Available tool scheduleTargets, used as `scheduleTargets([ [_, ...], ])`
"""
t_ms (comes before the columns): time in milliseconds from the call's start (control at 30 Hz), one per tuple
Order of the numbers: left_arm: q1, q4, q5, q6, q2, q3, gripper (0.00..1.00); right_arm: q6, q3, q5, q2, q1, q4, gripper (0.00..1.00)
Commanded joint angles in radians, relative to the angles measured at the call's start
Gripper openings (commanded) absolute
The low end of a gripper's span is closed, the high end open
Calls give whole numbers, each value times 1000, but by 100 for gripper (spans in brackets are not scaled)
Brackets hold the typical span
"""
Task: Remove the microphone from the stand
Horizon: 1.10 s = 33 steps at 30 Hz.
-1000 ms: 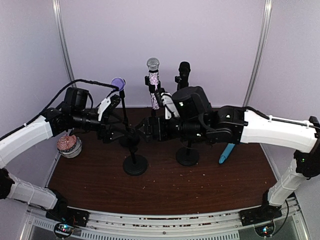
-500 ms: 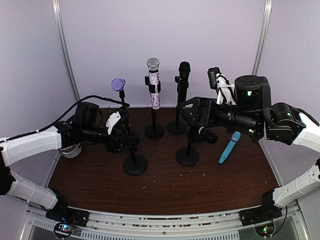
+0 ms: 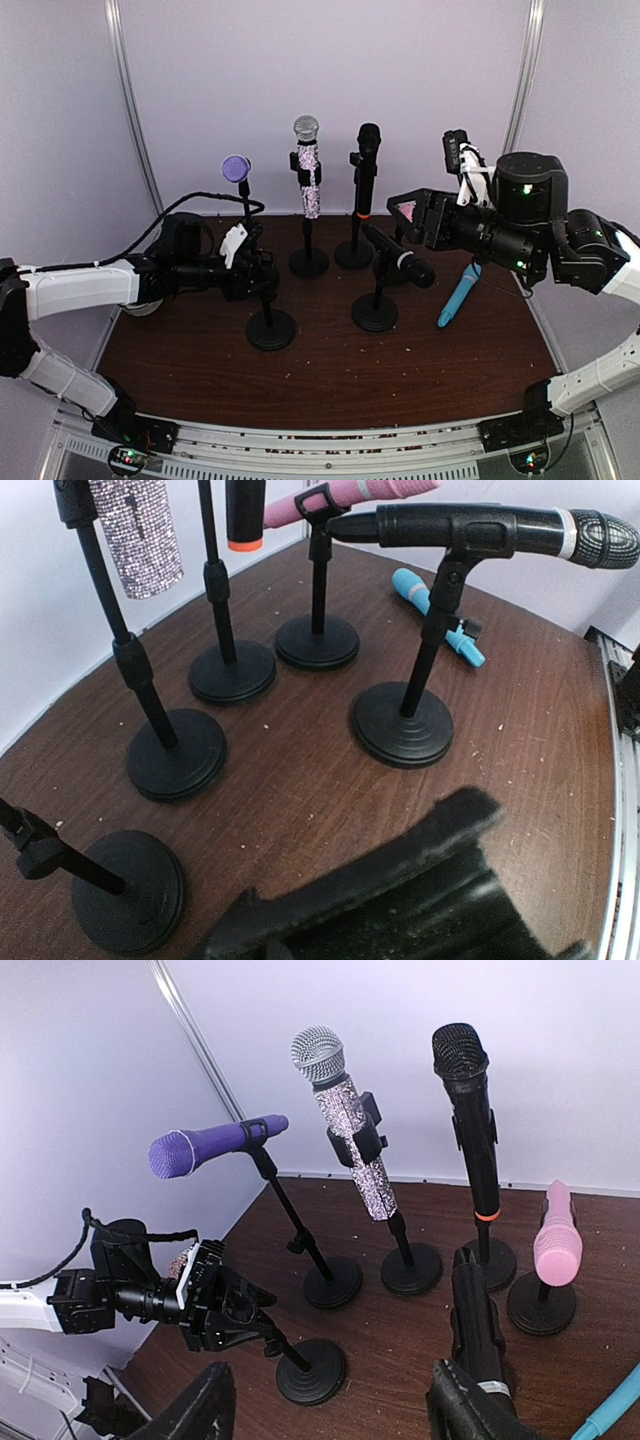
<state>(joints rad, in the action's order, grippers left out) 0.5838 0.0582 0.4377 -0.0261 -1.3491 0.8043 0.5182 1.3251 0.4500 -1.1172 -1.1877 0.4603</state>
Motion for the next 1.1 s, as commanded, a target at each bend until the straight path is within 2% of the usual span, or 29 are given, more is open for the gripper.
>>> scheduleTargets([
  [0,-3,100,20,6,-8,-27,46,-18,-25,54,25,-8,-6,65],
  [167,-17,118,30,-31,8,-59,33,-35,-20,70,15,-9,-11,60],
  [333,-46,66,39,-140,44,-53,7,-60,1,83,-10,-8,-9,58],
  [400,-101,34,32,-173,60,-41,0,-69,15,88,-22,-8,-6,58],
  [667,-368,-186,56,-335,83,74,0,-114,14,122,-43,-8,-44,58],
  [933,-547,-166,122,-359,-112,288,0,-144,4,175,-67,-8,-53,57],
  [1067,-583,-125,146,-364,-192,379,0,-137,-24,198,-59,-9,-56,57],
])
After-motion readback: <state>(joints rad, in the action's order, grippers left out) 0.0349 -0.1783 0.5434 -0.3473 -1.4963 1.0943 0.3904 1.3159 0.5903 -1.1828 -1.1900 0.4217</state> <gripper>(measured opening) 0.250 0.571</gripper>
